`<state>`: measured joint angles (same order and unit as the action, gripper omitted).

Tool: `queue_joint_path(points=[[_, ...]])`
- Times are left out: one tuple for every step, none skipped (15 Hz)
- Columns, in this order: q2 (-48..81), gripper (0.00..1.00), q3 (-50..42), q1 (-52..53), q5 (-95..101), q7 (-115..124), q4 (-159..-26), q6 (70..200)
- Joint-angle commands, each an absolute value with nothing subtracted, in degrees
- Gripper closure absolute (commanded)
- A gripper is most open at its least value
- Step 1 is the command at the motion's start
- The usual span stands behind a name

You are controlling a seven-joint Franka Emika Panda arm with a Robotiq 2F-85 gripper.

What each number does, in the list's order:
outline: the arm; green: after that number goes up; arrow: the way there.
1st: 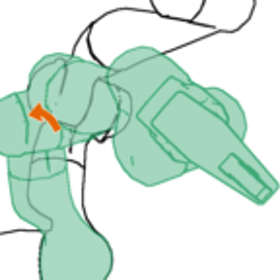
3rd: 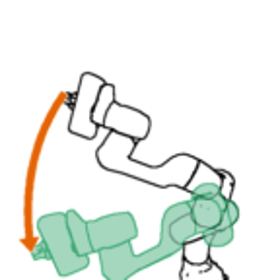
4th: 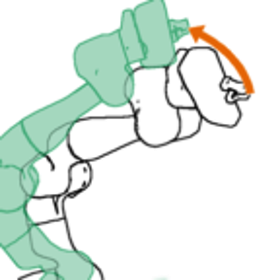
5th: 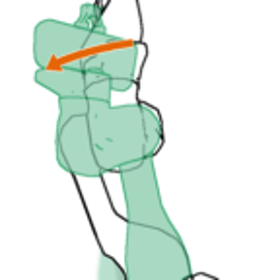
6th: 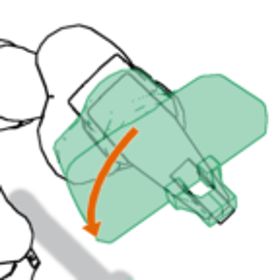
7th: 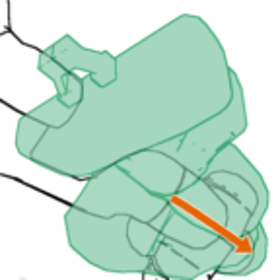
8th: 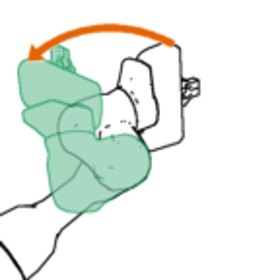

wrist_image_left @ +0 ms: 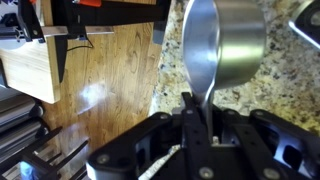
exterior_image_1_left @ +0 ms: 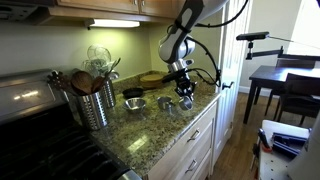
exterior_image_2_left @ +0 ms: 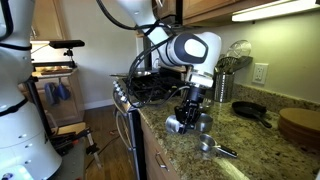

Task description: Stack the silver measuring cups together

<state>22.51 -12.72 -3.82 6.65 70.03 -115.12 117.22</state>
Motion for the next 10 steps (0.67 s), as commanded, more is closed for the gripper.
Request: queue_joint_path(points=[[21.59,0.92,-12.85,-5.19,5.99,67.15,-112.42,116.30],[21.90,0.91,-12.88,-5.37,5.97,66.83,-111.31,116.13],[22.10,0.92,-12.77,-5.71,5.58,65.99,-110.41,116.36],[22.42,0.92,-12.64,-5.98,5.09,65.32,-109.32,116.34],[22.58,0.92,-12.57,-6.22,4.69,64.65,-108.41,116.29],[22.78,0.91,-12.45,-6.45,4.15,64.02,-107.45,116.40],[23.03,0.92,-12.43,-6.53,3.76,63.50,-106.54,116.37],[23.38,0.92,-12.35,-6.67,3.08,62.99,-105.71,116.56],[23.78,0.91,-12.31,-6.79,2.43,62.64,-104.84,116.45],[24.12,0.91,-12.21,-6.96,1.67,62.25,-104.15,116.73]])
